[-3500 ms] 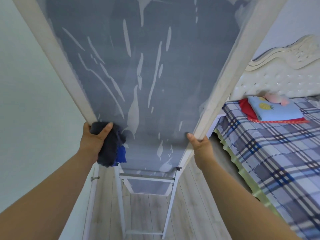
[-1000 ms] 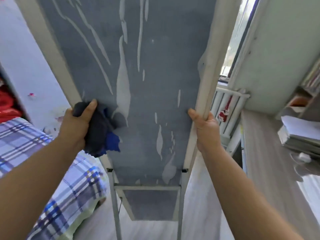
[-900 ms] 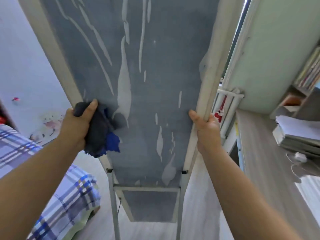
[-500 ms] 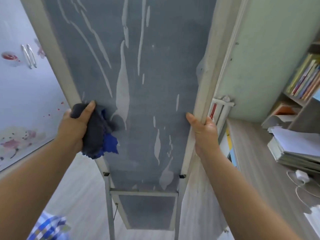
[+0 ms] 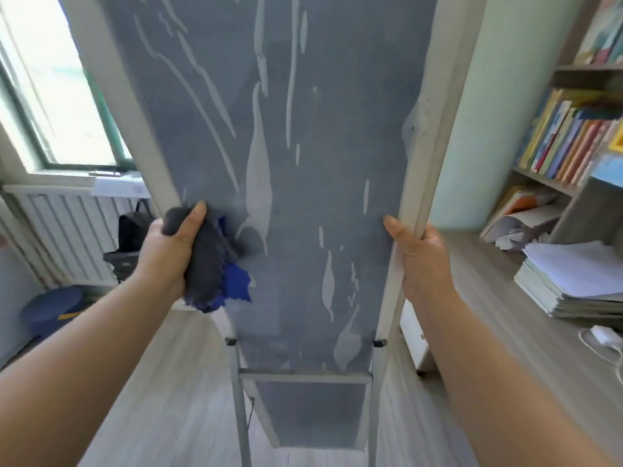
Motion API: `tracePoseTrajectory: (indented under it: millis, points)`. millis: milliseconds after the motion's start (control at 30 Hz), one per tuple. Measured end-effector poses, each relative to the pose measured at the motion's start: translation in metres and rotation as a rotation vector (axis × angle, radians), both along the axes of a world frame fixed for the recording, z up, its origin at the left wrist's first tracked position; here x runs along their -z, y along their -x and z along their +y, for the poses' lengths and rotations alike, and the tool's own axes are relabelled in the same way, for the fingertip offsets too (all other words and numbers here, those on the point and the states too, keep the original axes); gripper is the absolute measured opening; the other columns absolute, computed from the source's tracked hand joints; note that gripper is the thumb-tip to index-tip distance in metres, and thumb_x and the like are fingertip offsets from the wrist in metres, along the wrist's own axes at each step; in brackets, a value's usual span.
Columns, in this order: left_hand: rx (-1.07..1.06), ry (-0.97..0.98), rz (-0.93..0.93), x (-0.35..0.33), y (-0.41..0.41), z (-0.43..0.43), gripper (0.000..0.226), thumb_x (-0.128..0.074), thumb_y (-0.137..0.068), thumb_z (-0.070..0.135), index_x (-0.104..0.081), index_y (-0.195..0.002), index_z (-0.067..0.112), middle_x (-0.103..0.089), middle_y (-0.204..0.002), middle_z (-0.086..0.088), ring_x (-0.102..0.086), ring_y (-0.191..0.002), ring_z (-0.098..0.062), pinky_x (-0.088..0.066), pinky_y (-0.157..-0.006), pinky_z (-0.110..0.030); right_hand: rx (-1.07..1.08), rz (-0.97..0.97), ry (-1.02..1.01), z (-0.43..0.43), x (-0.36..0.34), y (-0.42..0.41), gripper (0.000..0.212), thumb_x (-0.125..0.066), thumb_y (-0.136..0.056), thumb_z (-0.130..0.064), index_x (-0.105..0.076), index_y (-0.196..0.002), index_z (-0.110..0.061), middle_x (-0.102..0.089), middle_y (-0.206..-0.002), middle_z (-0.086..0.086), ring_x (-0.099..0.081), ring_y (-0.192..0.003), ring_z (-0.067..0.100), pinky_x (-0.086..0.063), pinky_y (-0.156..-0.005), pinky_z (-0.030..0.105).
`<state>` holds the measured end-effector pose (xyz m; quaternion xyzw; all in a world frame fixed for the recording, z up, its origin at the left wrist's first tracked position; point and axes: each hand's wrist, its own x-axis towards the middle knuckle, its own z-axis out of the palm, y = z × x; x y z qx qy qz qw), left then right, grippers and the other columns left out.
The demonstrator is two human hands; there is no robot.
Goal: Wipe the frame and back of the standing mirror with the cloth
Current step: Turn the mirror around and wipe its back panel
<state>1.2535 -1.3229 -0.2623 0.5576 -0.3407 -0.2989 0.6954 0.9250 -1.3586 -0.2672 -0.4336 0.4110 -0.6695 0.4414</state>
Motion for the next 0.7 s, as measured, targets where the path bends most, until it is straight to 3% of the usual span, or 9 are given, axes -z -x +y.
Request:
tracePoseTrajectory:
  millis: [133,233,333,433,500,600,700]
  points:
    - [0.122,0.019,0.018,-0.009,-0.015,-0.080,0.065,-0.078,-0.062,0.064,-0.065,-0.111,0.022,-0.076,-0.098,0.005,-0.075,-0.083,-0.011,-0.058,-0.068,-0.024,0.083,0.003,0.006,-0.046,-0.003,-0.015,0.042,-0.088,-0.059,-0.042,-0.075,-0.097,-0.029,-0.074,-0.112,0.008,-0.067,-0.111,0.033,-0.051,-0.100,0.055]
    - [0.179,0.021,0.036,-0.010,-0.019,-0.137,0.070,-0.082,-0.050,0.068,-0.067,-0.103,0.025,-0.078,-0.094,0.006,-0.076,-0.082,-0.013,-0.059,-0.067,-0.026,0.151,-0.003,0.008,-0.083,-0.002,-0.019,0.048,-0.091,-0.053,-0.051,-0.074,-0.093,-0.031,-0.074,-0.109,0.007,-0.065,-0.112,0.037,-0.050,-0.101,0.056]
    - [0.222,-0.001,0.020,-0.008,-0.021,-0.198,0.083,-0.083,-0.041,0.077,-0.069,-0.105,0.026,-0.078,-0.099,0.003,-0.074,-0.093,-0.022,-0.059,-0.085,-0.039,0.185,-0.001,-0.012,-0.131,0.003,-0.021,0.057,-0.091,-0.045,-0.059,-0.074,-0.091,-0.031,-0.075,-0.104,0.002,-0.067,-0.109,0.034,-0.052,-0.100,0.054]
    - [0.229,-0.008,0.024,-0.004,-0.022,-0.255,0.080,-0.082,-0.040,0.078,-0.070,-0.102,0.028,-0.077,-0.101,0.002,-0.073,-0.097,-0.024,-0.056,-0.094,-0.047,0.206,0.011,-0.006,-0.179,0.005,-0.020,0.051,-0.087,-0.055,-0.053,-0.072,-0.096,-0.027,-0.075,-0.103,0.001,-0.068,-0.108,0.031,-0.052,-0.100,0.052]
    - [0.236,-0.025,0.033,-0.004,-0.021,-0.288,0.071,-0.083,-0.047,0.074,-0.070,-0.099,0.028,-0.077,-0.100,0.001,-0.073,-0.097,-0.025,-0.056,-0.094,-0.047,0.213,0.017,-0.003,-0.206,0.002,-0.022,0.048,-0.085,-0.058,-0.050,-0.070,-0.096,-0.025,-0.073,-0.103,0.004,-0.065,-0.110,0.034,-0.051,-0.100,0.053]
    - [0.264,-0.026,0.047,-0.004,-0.019,-0.343,0.067,-0.082,-0.052,0.068,-0.070,-0.102,0.024,-0.078,-0.098,-0.001,-0.074,-0.094,-0.024,-0.059,-0.089,-0.042,0.237,0.040,0.005,-0.254,-0.003,-0.023,0.032,-0.083,-0.065,-0.047,-0.069,-0.088,-0.031,-0.072,-0.088,-0.010,-0.067,-0.105,0.029,-0.051,-0.101,0.053]
    - [0.323,-0.017,0.037,-0.005,-0.019,-0.394,0.058,-0.079,-0.065,0.062,-0.069,-0.106,0.022,-0.077,-0.096,0.002,-0.075,-0.088,-0.018,-0.059,-0.072,-0.030,0.259,0.059,0.022,-0.293,-0.002,-0.025,0.033,-0.082,-0.068,-0.046,-0.067,-0.094,-0.032,-0.071,-0.088,-0.013,-0.067,-0.098,0.020,-0.052,-0.100,0.049]
